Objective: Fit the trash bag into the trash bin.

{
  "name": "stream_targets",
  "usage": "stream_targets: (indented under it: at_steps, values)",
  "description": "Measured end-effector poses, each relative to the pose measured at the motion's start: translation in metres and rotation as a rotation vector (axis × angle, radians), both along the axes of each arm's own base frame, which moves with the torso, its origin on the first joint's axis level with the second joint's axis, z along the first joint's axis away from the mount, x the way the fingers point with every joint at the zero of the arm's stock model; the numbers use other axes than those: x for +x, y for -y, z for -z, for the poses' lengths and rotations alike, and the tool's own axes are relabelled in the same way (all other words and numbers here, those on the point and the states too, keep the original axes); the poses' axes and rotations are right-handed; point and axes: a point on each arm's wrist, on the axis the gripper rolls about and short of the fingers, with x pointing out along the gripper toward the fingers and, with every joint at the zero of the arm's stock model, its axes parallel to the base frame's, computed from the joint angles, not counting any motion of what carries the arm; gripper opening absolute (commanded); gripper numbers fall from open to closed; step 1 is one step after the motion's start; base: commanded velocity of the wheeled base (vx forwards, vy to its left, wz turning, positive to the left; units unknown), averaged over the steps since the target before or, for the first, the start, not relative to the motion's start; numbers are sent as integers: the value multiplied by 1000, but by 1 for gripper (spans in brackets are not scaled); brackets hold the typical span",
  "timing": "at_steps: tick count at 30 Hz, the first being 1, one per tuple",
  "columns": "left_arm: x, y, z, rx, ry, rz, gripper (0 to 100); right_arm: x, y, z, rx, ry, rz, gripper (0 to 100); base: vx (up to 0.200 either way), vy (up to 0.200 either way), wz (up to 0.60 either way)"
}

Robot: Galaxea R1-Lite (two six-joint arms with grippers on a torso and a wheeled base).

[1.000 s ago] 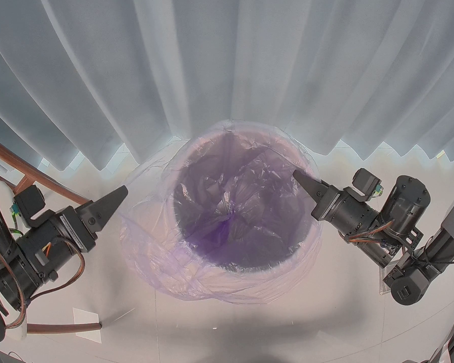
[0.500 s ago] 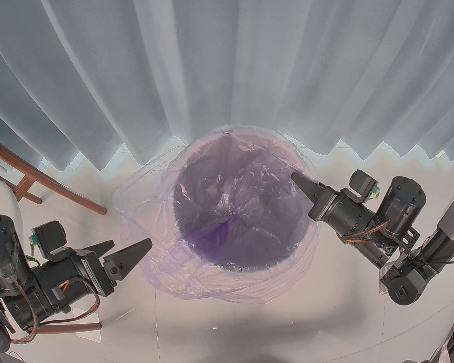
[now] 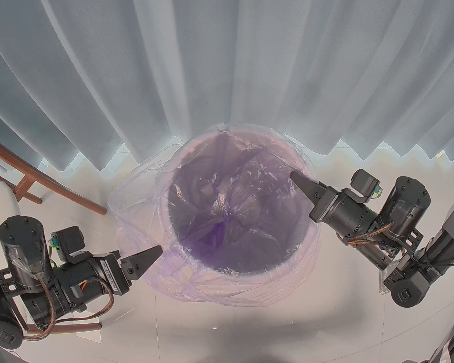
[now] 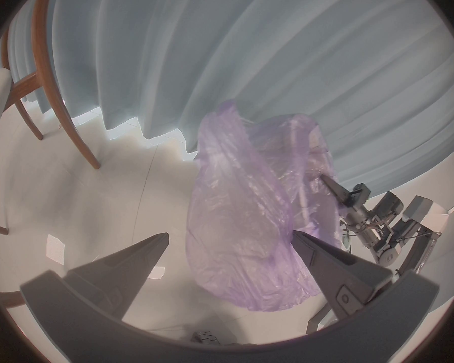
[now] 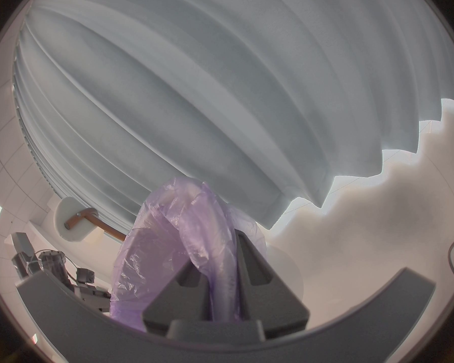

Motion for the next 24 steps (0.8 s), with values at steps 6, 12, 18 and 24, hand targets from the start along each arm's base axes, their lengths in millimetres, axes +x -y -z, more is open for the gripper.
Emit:
stream_targets:
  at_steps: [6,12,18,24]
  values:
    - [4,2,3,12,-6,-25,100,-3,2,-10,51,-3,-13,0,0,0,0]
    - [8,1,8,25,-20,-40,100,-8,4,-21,110,-54,-35,0,0,0,0]
    - [13,-1,9,22,-11,-61,100,-18,6,-35,193,-158,-112,0,0,0,0]
    - [17,-5,6,11,16,-88,100,-23,9,-49,230,-222,-140,0,0,0,0]
